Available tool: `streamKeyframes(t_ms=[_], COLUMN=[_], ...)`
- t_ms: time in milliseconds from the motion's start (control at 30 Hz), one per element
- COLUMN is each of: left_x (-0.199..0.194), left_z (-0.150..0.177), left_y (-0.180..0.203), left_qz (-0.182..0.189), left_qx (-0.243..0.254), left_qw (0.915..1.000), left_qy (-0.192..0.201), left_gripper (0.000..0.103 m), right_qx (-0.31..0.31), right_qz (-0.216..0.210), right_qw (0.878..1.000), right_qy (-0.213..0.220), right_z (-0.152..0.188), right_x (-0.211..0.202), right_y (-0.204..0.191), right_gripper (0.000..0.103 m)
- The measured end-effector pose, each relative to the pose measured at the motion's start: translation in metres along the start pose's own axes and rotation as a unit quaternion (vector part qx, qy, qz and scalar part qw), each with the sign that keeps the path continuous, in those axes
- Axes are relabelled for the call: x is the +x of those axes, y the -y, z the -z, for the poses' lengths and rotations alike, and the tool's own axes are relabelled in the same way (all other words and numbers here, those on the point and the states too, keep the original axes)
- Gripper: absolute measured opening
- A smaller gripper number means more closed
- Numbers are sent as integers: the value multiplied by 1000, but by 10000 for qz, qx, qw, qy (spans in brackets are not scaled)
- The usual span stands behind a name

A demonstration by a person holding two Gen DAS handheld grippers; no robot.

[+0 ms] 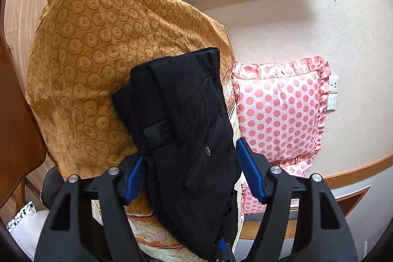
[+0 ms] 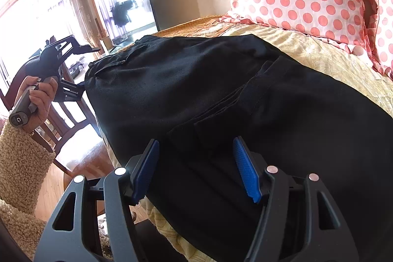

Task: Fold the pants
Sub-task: 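Grasp the trouser waistband with the left gripper and lift it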

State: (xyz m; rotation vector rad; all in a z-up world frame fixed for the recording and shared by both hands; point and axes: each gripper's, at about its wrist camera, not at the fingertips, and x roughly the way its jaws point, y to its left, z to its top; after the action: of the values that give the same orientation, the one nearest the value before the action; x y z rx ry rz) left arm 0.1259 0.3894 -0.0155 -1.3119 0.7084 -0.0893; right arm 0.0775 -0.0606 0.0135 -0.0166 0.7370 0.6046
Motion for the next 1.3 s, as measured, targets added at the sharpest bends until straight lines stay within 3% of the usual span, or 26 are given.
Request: streamKeyframes(t_ms=[67,200,233,333,467,633,867,1133,1300], left_x=[3,5,4,0,-6,-3,33,96,149], left_z=[0,2,3,8,20,51,118,237,332], left_y=[2,-1,-1,12,48,111,194,262,263], left_qz=[-119,-573,-676,-890,-1072,-1091,-794,41,377], left_qx=[48,122,188,596,1384,2522,3703,4641,5023], left_qw=[9999,9982,9974,9938,9831,9597,9255,8805,8414], left_qy=[46,130,158,292,541,595,81,-970,-1957], left_gripper=[62,26,22,13,10,9,9,9,9], right_qx=[19,54,59,94,338,752,1452,2047,2397], right_qz=[3,0,-3,-46,-78,136,449,838,1045], right_qw=[10000,9999,9999,9995,9977,9929,9799,9620,9495], right_qy=[23,107,140,292,588,914,1291,1603,1733], right_z=[1,3,5,9,15,26,51,90,116], right_x=[0,-6,-9,-23,-50,-84,-127,-172,-196], right_y=[0,0,1,3,16,43,90,126,140], right_gripper=[64,64,64,64,67,69,69,69,69])
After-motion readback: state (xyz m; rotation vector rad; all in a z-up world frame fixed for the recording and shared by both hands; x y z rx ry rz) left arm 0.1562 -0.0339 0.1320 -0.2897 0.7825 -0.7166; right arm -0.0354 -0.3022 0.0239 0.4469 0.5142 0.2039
